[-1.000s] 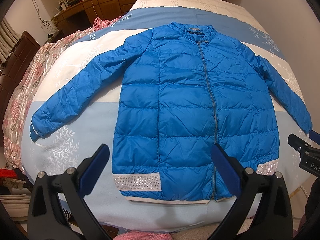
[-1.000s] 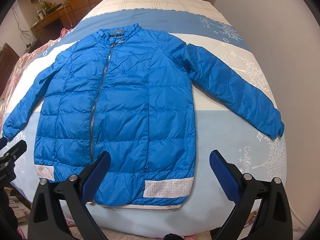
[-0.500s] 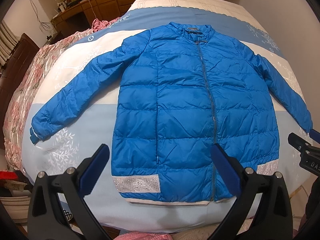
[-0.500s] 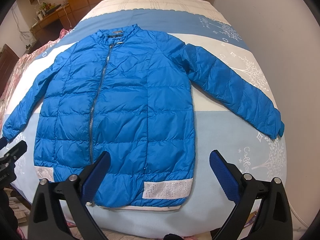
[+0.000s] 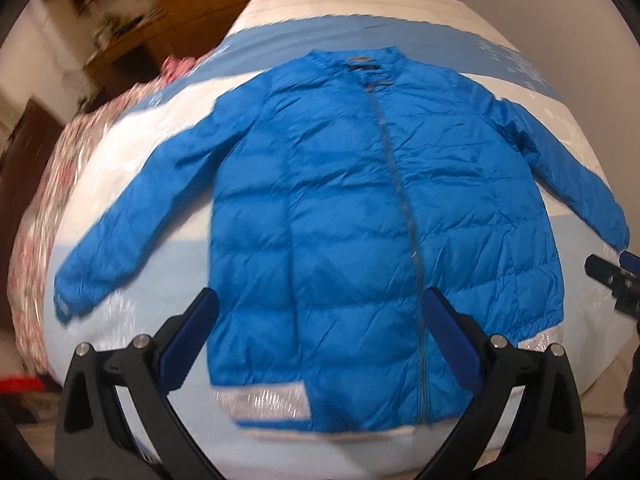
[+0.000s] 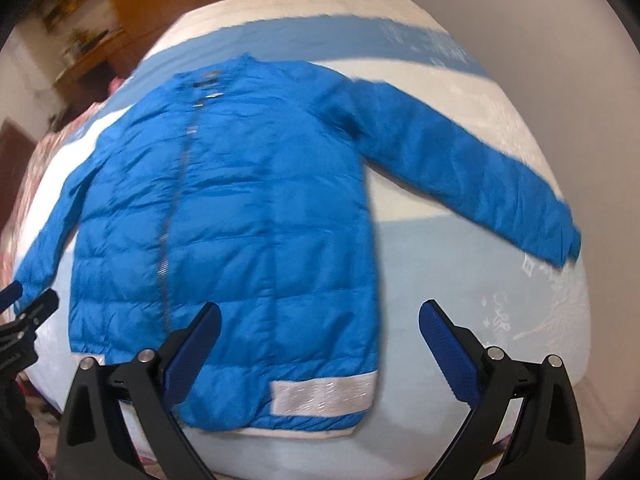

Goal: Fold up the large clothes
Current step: 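Grasp the blue jacket's sleeve cuff with the right gripper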

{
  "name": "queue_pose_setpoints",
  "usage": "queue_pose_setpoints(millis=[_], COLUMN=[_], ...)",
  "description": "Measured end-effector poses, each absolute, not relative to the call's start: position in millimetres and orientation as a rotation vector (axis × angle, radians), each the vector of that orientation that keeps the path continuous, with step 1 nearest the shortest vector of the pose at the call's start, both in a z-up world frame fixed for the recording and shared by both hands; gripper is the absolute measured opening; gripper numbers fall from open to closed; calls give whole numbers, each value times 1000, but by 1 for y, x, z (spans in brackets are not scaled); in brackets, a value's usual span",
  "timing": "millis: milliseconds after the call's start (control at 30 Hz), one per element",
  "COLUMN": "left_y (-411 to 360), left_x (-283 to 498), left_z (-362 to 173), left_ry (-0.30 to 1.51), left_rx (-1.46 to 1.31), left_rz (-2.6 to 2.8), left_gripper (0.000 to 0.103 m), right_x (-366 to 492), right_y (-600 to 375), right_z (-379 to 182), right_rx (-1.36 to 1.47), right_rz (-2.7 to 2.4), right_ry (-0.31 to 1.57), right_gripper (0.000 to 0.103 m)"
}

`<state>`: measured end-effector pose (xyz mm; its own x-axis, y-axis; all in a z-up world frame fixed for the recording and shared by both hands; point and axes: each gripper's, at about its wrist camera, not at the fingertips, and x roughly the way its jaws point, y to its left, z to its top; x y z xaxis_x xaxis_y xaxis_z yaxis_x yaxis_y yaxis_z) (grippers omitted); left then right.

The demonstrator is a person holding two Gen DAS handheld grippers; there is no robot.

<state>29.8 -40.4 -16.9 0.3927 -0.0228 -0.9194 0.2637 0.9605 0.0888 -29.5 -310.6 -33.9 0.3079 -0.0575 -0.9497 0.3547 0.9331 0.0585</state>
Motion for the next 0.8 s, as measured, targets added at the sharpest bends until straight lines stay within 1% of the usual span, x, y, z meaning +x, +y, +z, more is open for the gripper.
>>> queue_pose_setpoints(millis=[133,333,467,500,600,800], left_y=[-79,-169,-218,-228,-250,-279], left_x=[51,101,129,136,154,181], left_z=[-27,-36,-47,-51,-67,-98], left_ry=[1141,1118,1145,1153,1171,1207], left_rx=[257,286,254,246,228,206], left_rz=[-320,-440,-487,-490,-479,-459], left_gripper=[100,100,100,100,99,99], right_x=[-48,-83,-96,-96,-99,-102], right_y=[-384,-510,-588,-606,-639,-667], right_z=[-50,-61,-86,-95,-119,-151], right_rx=[407,557,685,734,832,951], right_rz=[-376,-556,-616,-616,-612,-592], right_ry=[1178,1070,1057,1067,1088,1096], right_gripper=[99,99,99,96,92,90])
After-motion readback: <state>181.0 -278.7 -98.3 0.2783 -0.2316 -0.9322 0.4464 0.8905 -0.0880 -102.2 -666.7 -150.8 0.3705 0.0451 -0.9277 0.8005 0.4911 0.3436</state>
